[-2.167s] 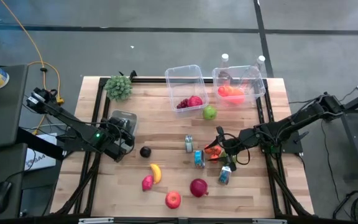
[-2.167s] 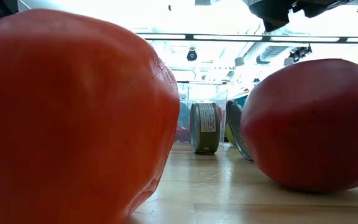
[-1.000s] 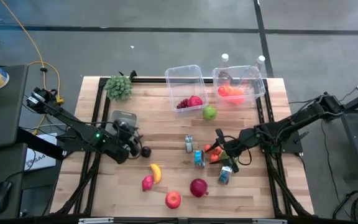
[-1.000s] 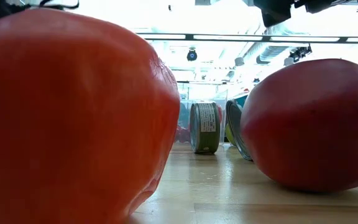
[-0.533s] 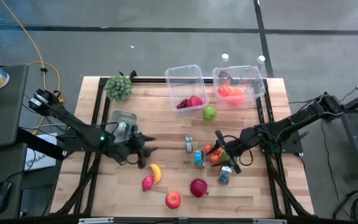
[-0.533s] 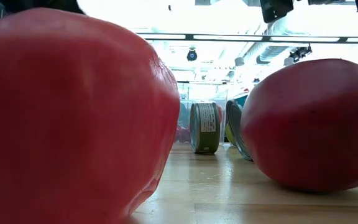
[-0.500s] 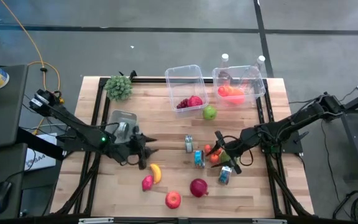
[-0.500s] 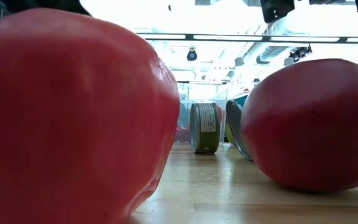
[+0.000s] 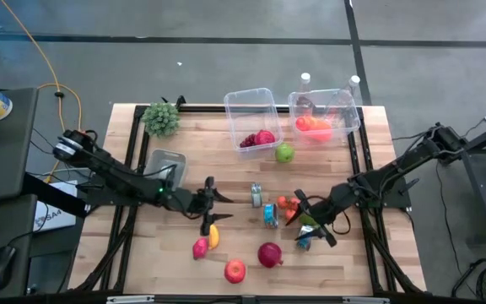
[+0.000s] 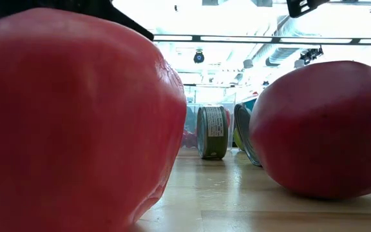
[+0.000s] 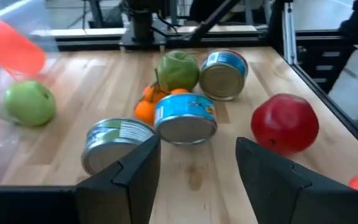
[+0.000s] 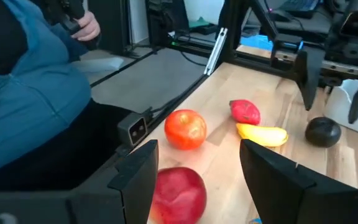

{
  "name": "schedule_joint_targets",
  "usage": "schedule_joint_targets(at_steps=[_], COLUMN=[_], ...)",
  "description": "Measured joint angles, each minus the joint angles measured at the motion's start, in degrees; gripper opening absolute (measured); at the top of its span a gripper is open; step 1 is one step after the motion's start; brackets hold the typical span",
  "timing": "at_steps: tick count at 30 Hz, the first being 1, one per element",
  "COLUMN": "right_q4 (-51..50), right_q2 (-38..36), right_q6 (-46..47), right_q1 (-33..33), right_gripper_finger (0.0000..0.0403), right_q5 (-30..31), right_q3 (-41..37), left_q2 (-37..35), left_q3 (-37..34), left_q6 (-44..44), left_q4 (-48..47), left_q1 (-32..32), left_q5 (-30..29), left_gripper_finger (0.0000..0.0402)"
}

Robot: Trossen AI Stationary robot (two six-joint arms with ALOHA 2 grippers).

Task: Pick & Place Food Item
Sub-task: Put the yellow tuna can into the gray bin

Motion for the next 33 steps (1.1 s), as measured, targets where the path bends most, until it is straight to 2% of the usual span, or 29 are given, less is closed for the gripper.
schedule_joint_targets(at_steps=[7,14,20,26,33], right_q4=[-4.0,-6.6,-7.6,-8.2,-16.3], right_q2=[0.0,0.0,0.0,0.0,0.0], right_q6=[3.5,10.3,13.7,14.2,16.9], right_q1=[1.0,1.0,1.0,2.1,2.5], right_gripper_finger=[0.0215,0.0215,0.0215,0.0215,0.0215], right_q5=[4.6,5.0,5.4,10.0,14.8], right_q3=[0.0,0.0,0.0,0.0,0.0], left_q2=[0.2,0.2,0.2,0.2,0.2], left_q3=[0.0,0.0,0.0,0.0,0.0], left_q6=[0.7,8.5,6.9,6.4,6.8], left_q4=[-0.2,-0.3,0.9,0.9,0.9], left_q1=[1.8,3.0,4.0,4.0,3.1], left_q5=[1.1,1.1,1.2,1.2,1.2], left_gripper_finger=[0.0199,0.0199,0.0199,0.0199,0.0199])
